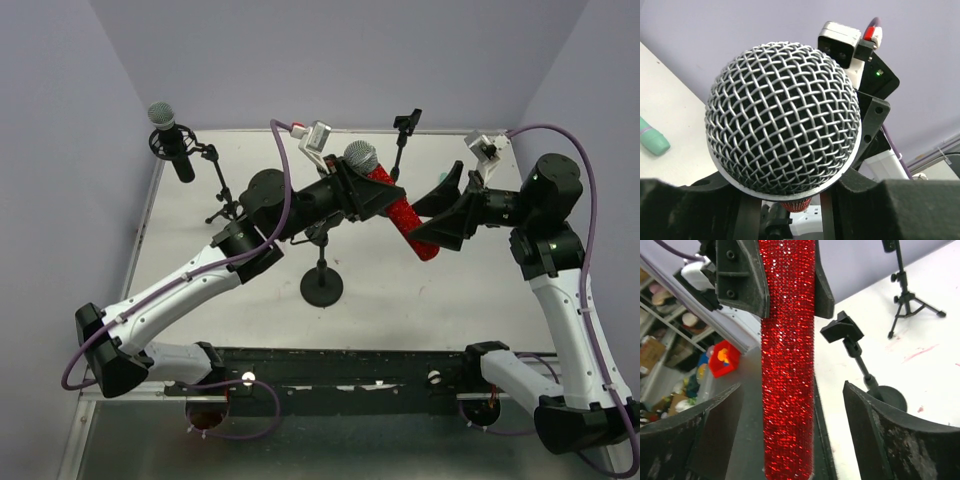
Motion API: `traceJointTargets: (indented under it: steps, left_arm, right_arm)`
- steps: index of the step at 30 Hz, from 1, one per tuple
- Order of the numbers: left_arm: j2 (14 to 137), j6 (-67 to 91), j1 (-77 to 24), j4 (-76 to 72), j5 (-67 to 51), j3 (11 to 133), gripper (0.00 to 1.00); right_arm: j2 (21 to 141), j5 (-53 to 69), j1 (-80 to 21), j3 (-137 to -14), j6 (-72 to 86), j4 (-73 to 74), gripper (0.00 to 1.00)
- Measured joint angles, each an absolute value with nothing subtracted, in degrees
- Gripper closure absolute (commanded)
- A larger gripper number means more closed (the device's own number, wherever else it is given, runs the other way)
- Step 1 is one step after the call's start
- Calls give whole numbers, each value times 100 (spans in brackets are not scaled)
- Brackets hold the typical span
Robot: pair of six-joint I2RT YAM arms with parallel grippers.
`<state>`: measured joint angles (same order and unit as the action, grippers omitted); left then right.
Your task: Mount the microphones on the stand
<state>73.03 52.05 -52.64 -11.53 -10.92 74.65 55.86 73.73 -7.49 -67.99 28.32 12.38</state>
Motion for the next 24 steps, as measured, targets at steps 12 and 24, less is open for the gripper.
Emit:
traceJointTargets:
  steps: [12, 24]
  left_arm:
    - [6943, 4285, -5266, -1184, -1122, 7389, 100]
    - [7483, 3592, -5378, -888, -1280, 8077, 100]
  right_arm:
    - [6147, 7848, -819, -7120, 257, 3197, 4]
    - [6399, 7843, -1133, -7218, -495, 4040, 19]
